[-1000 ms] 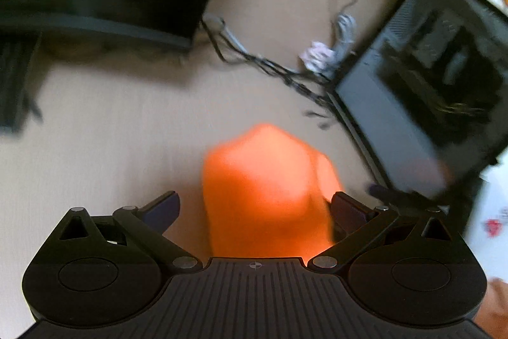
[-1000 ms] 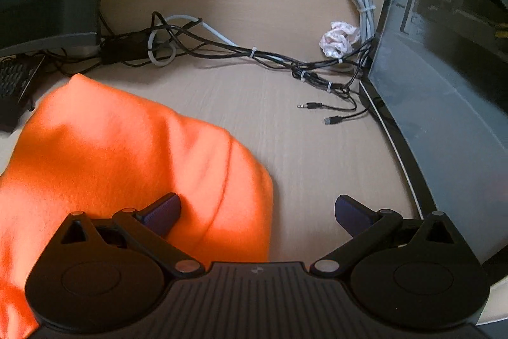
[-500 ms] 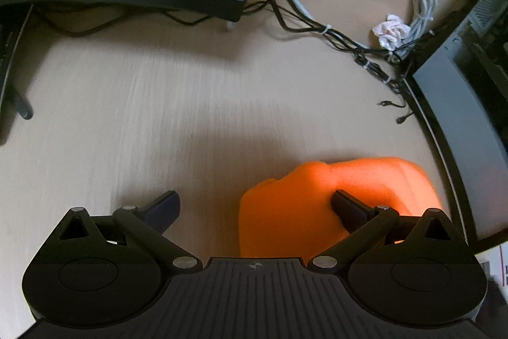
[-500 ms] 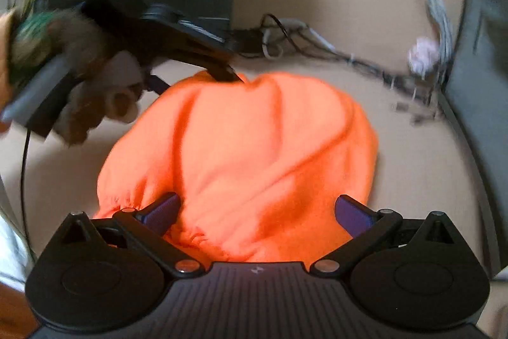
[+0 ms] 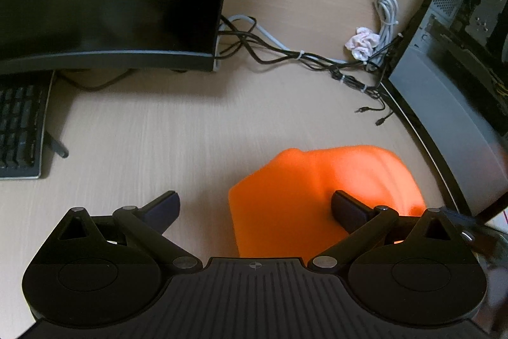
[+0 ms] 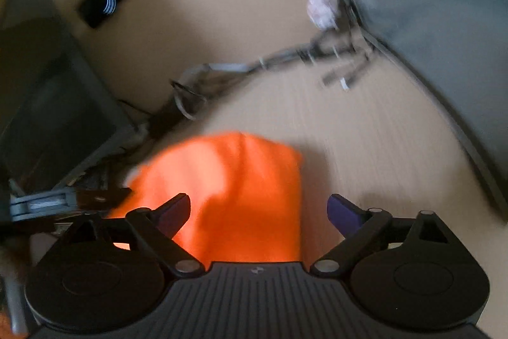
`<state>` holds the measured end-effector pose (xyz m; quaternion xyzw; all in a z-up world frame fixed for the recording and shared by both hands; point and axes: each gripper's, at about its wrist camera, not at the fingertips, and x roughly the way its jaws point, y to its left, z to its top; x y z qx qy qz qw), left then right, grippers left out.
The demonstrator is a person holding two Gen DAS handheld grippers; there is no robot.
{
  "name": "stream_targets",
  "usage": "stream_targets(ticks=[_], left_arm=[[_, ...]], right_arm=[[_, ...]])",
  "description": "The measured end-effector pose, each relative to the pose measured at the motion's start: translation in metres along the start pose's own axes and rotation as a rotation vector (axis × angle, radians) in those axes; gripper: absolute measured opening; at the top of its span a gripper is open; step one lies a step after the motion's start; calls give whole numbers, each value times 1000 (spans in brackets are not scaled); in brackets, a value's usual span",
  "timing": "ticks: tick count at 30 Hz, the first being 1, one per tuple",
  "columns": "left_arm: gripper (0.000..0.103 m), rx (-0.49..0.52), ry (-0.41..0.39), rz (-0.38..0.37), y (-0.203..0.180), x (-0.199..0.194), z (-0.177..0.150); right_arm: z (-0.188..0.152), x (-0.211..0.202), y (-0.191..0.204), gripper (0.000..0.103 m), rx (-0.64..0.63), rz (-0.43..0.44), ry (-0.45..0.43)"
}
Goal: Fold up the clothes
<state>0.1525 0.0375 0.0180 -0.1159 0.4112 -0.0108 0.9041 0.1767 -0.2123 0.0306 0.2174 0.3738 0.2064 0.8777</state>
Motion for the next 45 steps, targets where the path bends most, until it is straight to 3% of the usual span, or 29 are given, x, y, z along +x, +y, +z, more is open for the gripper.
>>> stream_targets(ticks=[1, 2, 3, 5, 6, 11, 15, 18, 21, 23, 24, 29, 32, 34, 37, 41, 45], left_arm=[[103, 3, 1, -3, 0, -1, 0], [103, 6, 2, -6, 0, -2, 0], [103, 8, 2, -7, 0, -3, 0], [103, 9, -2, -7, 0, -4, 0], [103, 8, -4, -8, 0, -5, 0], [103, 9, -7, -17, -1, -9, 1], [103, 9, 9, -52, -5, -15, -4], [103, -2, 22, -88, -6, -22, -9], [103, -86, 47, -215, 0, -31, -24], [103, -173, 74, -333, 9, -32, -40], [103, -216, 92, -359, 13, -28, -48], [103, -317, 139, -502, 14, -15, -67], [103, -249, 29, -704, 3, -46, -50], [103, -211, -30, -766, 3, -60, -38], [103, -182, -63, -679, 9, -61, -32], [103, -274, -22, -548, 36, -39, -50], [103, -299, 7, -441, 57, -27, -63]], right_arm=[[-5, 3, 1, 52, 8, 28, 28], [-9, 5, 3, 43, 10, 58, 45], [-9, -1, 8, 41, -7, 92, 28], [-6, -17, 22, 39, -64, 162, -30], [-5, -21, 25, 39, -90, 156, -41], [-9, -2, 11, 39, -198, -110, 15], [-24, 1, 2, 51, -187, -154, 23], [-22, -3, 6, 53, -212, -156, -1], [-16, -15, 17, 53, -224, -100, -33], [-18, -22, 25, 64, -259, -52, -40], [-19, -23, 28, 75, -275, -42, -37], [-38, -13, 31, 78, -313, -126, 19], [-42, -12, 35, 78, -353, -187, 9], [-40, -10, 35, 79, -377, -201, 5], [-43, -7, 38, 85, -407, -203, 3], [-48, 0, 45, 86, -506, -239, -6], [-52, 5, 43, 96, -569, -285, -15]])
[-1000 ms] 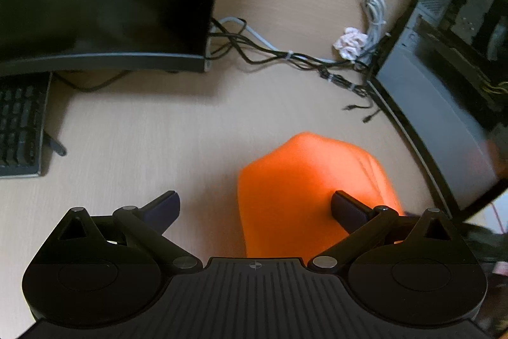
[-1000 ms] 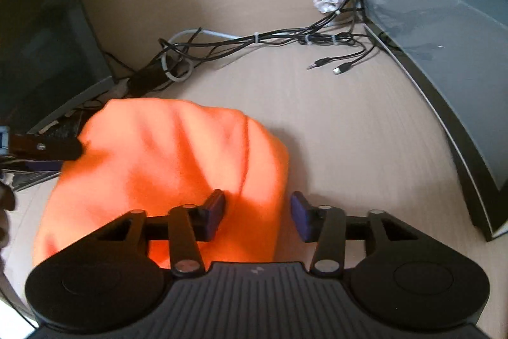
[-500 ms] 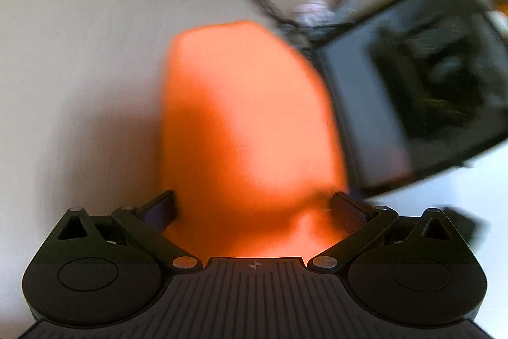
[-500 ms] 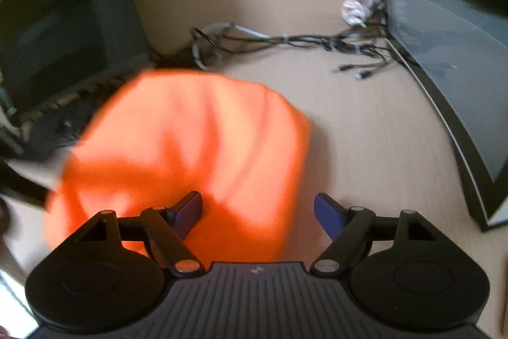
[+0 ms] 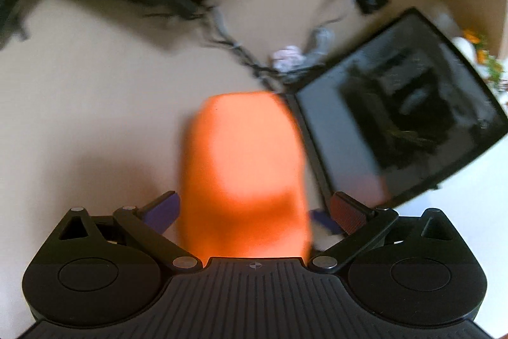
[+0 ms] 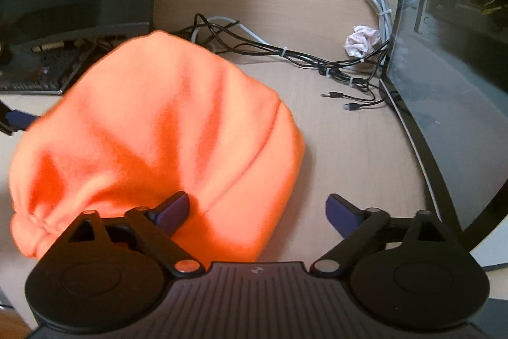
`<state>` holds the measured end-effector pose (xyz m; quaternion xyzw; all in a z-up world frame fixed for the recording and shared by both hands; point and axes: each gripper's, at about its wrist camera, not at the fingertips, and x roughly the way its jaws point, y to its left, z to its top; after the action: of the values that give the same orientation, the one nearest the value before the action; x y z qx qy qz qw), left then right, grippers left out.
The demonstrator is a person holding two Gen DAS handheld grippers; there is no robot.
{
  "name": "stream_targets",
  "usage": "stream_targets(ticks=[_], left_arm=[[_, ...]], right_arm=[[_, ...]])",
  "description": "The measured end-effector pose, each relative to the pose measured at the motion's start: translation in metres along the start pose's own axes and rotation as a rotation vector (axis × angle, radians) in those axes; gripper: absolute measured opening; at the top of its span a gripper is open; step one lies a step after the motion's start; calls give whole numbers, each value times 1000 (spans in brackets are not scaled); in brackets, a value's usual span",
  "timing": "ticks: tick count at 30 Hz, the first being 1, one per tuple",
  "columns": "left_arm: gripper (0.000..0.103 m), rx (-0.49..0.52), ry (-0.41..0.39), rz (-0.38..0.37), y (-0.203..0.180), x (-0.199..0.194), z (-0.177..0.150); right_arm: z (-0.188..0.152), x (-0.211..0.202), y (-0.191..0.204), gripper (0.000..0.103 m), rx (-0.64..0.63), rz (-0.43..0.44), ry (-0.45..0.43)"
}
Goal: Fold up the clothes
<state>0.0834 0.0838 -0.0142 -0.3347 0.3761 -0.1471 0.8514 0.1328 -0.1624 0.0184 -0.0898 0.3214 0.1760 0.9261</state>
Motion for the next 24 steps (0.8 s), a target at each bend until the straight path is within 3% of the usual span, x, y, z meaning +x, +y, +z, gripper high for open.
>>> stream_targets(ticks=[3, 6, 8, 10, 13, 16, 19, 24], left_arm=[[103, 30, 32, 61, 1, 12, -2], [103, 154, 106, 169, -19, 38, -13], [103, 251, 135, 238, -30, 55, -21], [103, 308, 141, 269, -38, 63, -23], [103, 328, 130, 290, -45, 63, -21], [103, 271, 121, 234, -40, 50, -20], [103, 190, 131, 150, -37, 50, -23], [103, 165, 94, 129, -29, 39, -25]], right_arm=[[1, 5, -5, 97, 15, -3, 13], [6, -3, -2, 97, 5, -4, -10], [9, -15, 1, 97, -2, 49, -39], [11, -24, 5, 97, -17, 92, -59], [3, -10, 6, 100, -56, 55, 4], [2, -5, -7, 100, 51, 90, 41], [5, -2, -2, 100, 45, 102, 24], [25, 14, 18, 100, 28, 236, 33]])
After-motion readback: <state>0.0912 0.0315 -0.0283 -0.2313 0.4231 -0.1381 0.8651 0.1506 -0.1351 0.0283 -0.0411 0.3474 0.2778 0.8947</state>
